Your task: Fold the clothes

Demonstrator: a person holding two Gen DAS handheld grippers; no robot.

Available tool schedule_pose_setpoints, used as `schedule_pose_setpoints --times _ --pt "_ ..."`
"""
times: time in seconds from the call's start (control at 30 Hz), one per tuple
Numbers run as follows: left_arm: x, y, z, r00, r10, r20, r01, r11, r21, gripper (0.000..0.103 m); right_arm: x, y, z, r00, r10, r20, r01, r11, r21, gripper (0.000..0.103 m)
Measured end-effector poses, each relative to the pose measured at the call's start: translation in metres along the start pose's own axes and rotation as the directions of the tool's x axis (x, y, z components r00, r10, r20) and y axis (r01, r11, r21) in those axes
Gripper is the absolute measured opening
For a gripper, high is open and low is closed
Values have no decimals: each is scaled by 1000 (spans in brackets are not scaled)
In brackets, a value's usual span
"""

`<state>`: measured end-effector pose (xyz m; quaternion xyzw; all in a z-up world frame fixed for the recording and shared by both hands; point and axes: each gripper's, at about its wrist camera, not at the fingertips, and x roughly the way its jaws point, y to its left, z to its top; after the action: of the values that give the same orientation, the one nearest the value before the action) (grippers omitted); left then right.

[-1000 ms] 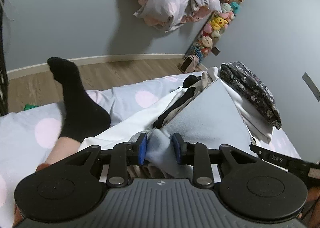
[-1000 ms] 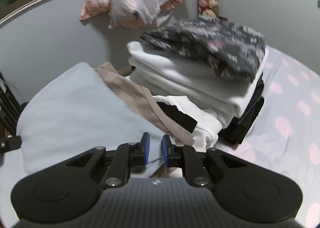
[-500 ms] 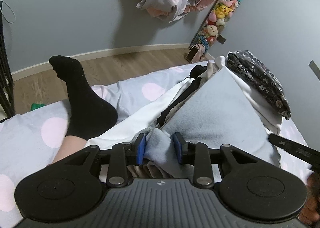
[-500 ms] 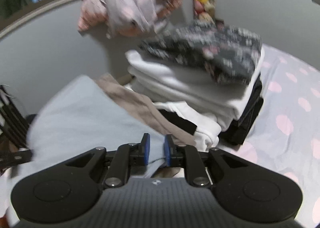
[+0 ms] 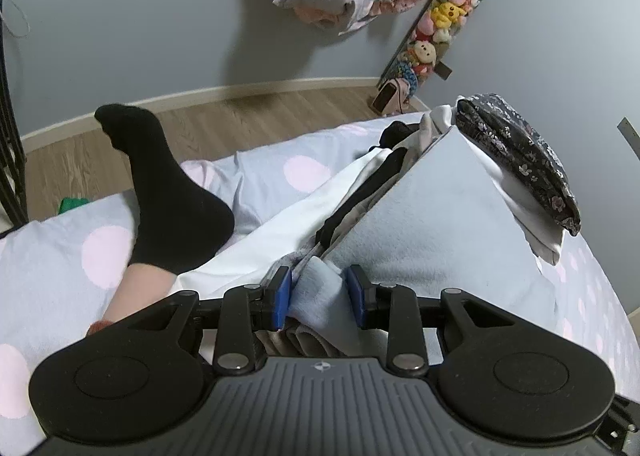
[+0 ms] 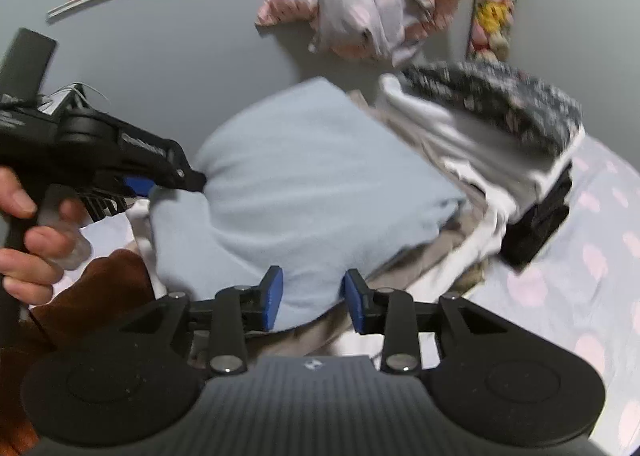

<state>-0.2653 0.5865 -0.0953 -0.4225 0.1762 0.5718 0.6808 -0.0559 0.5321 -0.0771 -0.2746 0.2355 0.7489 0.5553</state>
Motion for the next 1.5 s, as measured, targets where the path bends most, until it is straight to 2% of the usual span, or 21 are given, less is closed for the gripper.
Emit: schedule_pose_setpoints --times 0.2,0.37,0.47,0.57,0.67,0.8,0.97,1.07,1.23,1.3,1.43,1.5 --pt "-12 -6 1 999 42 2 -43 998 36 44 -26 -3 8 1000 -8 13 7 997 83 38" --pt "-46 -24 -4 996 58 64 -64 994 89 44 -68 -6 9 996 -43 74 34 992 121 38" --pt "-76 -44 -11 991 69 118 -88 983 163 46 -94 -6 10 992 -92 89 79 986 145 40" --pt "-108 -62 -20 983 84 161 -120 966 228 46 -120 -4 8 986 -125 110 105 979 176 47" --pt "-141 -77 -36 972 97 215 -158 946 284 53 -145 1 2 982 -139 126 112 972 205 47" --pt "-179 -86 -55 966 71 247 -154 930 333 60 -176 11 -8 977 -147 156 106 963 246 57" --pt "-225 -99 -79 964 10 266 -126 897 423 70 -216 34 -22 962 -175 208 121 961 250 59" --pt "-250 -105 -96 952 -6 307 -141 880 453 77 -241 47 -33 950 -196 241 127 953 275 60" --pt "-279 -110 -121 933 -2 360 -183 858 480 80 -280 65 -54 926 -248 283 157 938 309 61" --pt "-286 -110 -133 928 -6 372 -187 857 481 86 -293 71 -62 921 -251 299 148 933 328 61" --pt "-294 -108 -155 928 -17 372 -179 856 486 86 -315 84 -84 914 -204 351 74 934 350 64" --pt "-295 -107 -165 932 -16 361 -174 857 486 86 -323 91 -97 911 -202 359 69 934 350 68"
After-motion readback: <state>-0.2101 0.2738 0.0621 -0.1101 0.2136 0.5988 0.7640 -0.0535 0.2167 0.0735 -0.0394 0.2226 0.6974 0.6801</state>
